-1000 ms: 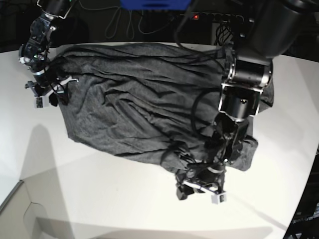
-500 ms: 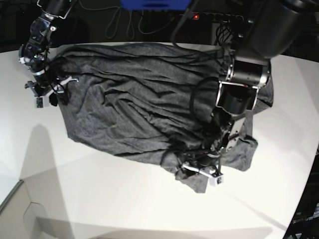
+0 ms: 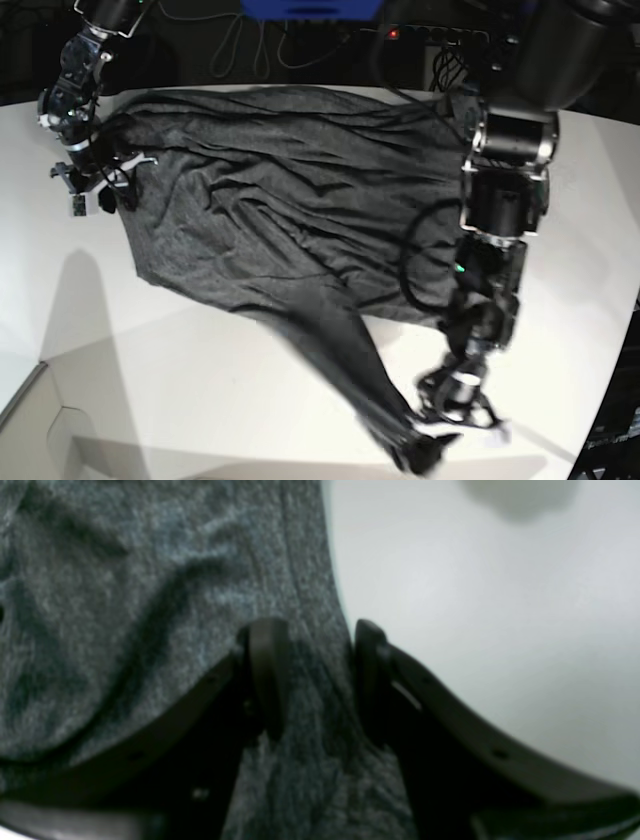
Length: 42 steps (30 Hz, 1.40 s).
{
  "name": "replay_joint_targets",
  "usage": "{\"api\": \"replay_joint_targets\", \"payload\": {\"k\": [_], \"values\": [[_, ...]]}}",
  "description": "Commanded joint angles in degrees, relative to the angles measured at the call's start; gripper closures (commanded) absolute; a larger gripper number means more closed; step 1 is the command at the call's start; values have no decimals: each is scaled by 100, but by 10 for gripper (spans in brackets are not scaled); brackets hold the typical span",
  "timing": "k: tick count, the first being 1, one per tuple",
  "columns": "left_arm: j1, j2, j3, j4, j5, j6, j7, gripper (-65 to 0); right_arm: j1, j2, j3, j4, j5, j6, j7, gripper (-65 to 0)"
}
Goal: Layout the t-shirt on the table in an organized manner, then fold the t-shirt properly
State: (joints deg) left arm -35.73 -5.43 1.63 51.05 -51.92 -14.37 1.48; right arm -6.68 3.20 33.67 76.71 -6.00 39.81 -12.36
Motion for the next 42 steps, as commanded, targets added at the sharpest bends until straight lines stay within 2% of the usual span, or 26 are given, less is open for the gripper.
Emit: {"api": "replay_joint_targets", "payload": {"k": [1,5,8,16,19,21,25,28,32,34,40,42], "values": [[-142,-103,-9,174,-280,-35,-90,-32,-66,27,4,-36,-284,19,-439,-218],[-98,-288,0,210,-1546,-27,-90,-93,-66,27,4,-36,-284,19,-439,-218],[351,-428,0,210,-2171,-44,-126,-137,-66,36,4,-36,-284,19,-448,-218],[1625,-437,-9,236,-2865,-44,-117,-183,-66,36,4,-36,-284,19,-439,-218],[1994,-367,-9,236,-3217,-44,-99,-246,-66,27,-4,-36,-284,19,-439,-218],[2214,-376,44,315,-3308,-44,-82,-321,-58,18,-4,-36,-284,19,-439,-218],[2759,-437,-9,1001,-3308,-44,446,-475,-58,27,-4,-36,-284,19,-439,-218],[2935,-666,-264,1396,-3308,-44,428,-538,-58,36,-4,-36,-284,19,-439,-218],[2566,-894,-308,1581,-3308,-53,446,-541,-49,18,-4,-36,-284,19,-439,-218],[2320,-956,-299,1581,-3067,-53,455,-541,-22,18,-4,-36,-284,19,-439,-218],[1810,-965,-308,1370,-1300,-9,455,-541,4,18,13,299,-275,19,-439,-221],[1836,-965,-334,1291,-922,-9,455,-541,4,-26,-4,641,-266,19,-439,-221]]}}
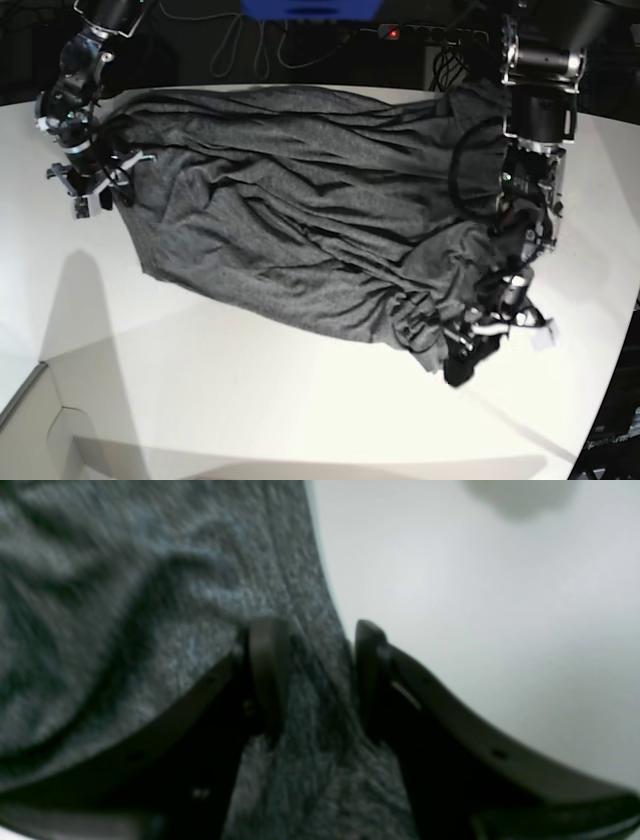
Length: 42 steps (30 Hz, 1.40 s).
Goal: Layout the t-shirt on the table in an organized manner, then fold the t-shirt properly
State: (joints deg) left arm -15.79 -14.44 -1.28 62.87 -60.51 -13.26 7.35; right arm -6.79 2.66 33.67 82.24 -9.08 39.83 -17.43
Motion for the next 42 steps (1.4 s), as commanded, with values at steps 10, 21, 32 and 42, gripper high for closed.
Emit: {"api": "replay_joint_targets", "payload": {"k": [10,21,32,42], "values": [[836,-293,-79,715,-46,-156,-133,-541,876,-147,-1191,352,42,17,33,-221],[1390,-328,-79,733,-2,-129,-133,-541,2433,-200,-2299,-2021,16,17,24,-188],[1443,-284,-70,557,-2,-138,-133,-541,2863,644,-1473,-3762,33,-2071,77,-13],[1214,-108,-17,293,-2,-147,-133,-541,2459,293,145,-2013,42,-2379,86,-10]]}}
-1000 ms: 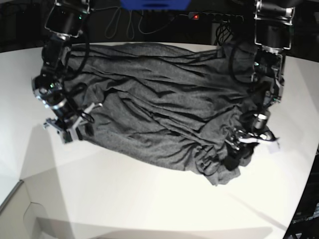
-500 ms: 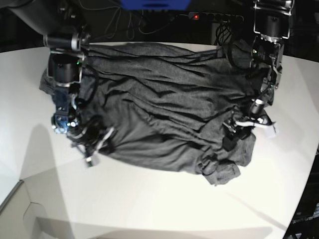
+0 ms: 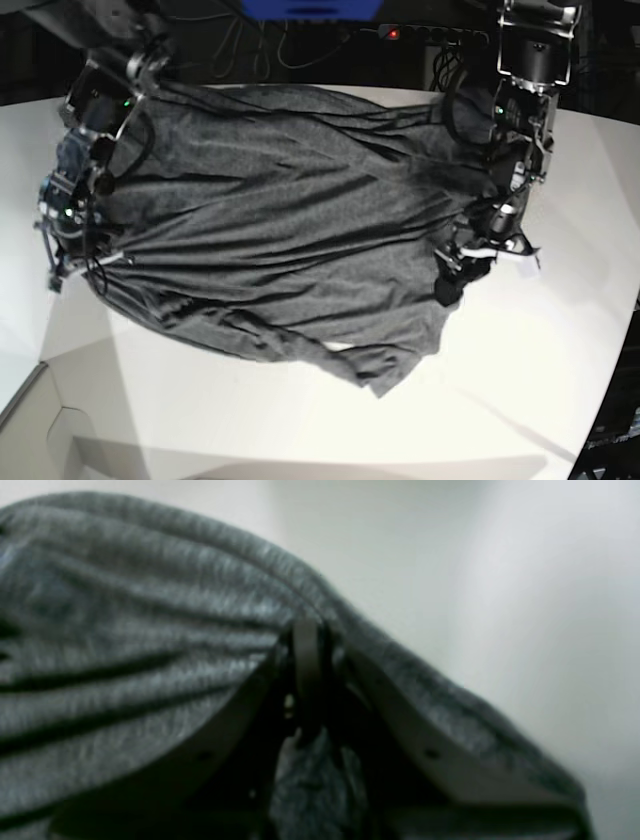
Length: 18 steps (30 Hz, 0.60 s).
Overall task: Layout the t-shirt on the table in an organized manner, then fold the t-shirt properly
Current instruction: 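Lift the shirt with both grippers and shake it out flat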
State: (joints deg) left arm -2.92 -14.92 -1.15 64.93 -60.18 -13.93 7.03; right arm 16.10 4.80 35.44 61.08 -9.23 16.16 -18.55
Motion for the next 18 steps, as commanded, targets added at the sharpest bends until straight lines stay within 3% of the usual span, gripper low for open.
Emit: {"api": "replay_joint_targets", "payload": {"k": [1,5,10,15,18], "values": [[-73,-60,-30,140,-34,-79,-101,-541,144,-36,56,411,58,14,197,-10],[-179,-60,-57,387,-52,-88,-101,-541,-14,-370,3,1228,66,23,189,-13],[-574,54,110,307,-26,-88,-101,-541,-313,-519,-779,1782,66,32,145,-15],[-1260,230,647,-792,581,-88,-118,-541,-700,-519,-1729,2002,66,23,145,-13],[-1532,415,638,-1407,897,-88,-127,-541,-779,-519,-1817,2028,66,6,145,-15]]}}
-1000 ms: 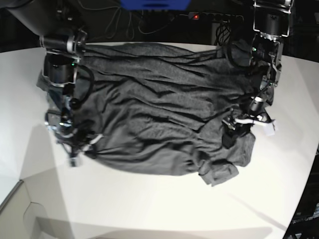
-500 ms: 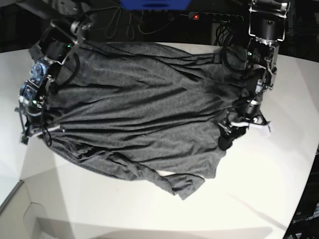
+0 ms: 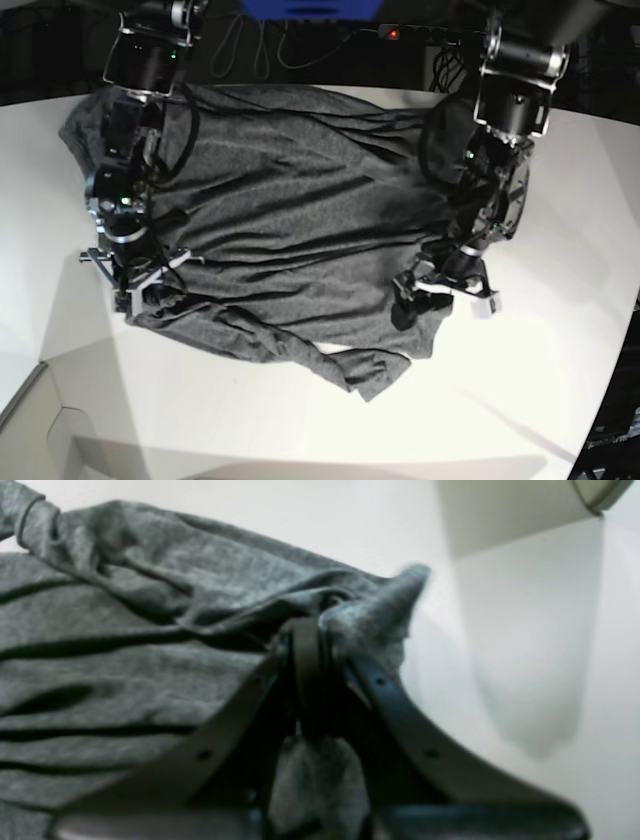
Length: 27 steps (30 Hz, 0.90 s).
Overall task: Layout the t-shirt on the table in an organized manner, then fold the t-shirt properly
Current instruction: 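Lift the shirt with both grippers and shake it out flat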
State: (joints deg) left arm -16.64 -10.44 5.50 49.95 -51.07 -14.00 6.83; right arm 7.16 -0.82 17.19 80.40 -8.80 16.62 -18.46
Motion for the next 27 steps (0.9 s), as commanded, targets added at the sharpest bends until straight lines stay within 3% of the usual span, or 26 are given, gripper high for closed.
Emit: {"api": "replay_joint_targets", "payload": {"k": [1,7,13,20,22,25,27], "values": [[-221,-33,-27,-50,39,-81,-107,-541,106,42,17,70,14,-49,136,-15],[-204,-297,-176,-604,65,-90,-116,-541,168,341,553,-396,14,-49,171,-15],[183,-473,-985,-1009,65,-99,-116,-541,361,763,1169,-1372,14,-31,180,-15],[772,-728,-1231,-437,30,-108,-116,-541,423,746,1178,-1091,14,-5,171,-23],[930,-816,-1240,11,21,-108,-107,-541,344,702,1125,-721,14,267,136,-54],[1106,-842,-1240,750,21,-108,-107,-541,115,587,1063,-44,14,962,136,-117],[1133,-842,-1240,1093,21,-99,-98,-541,62,508,1055,210,14,1103,136,-156]]}}
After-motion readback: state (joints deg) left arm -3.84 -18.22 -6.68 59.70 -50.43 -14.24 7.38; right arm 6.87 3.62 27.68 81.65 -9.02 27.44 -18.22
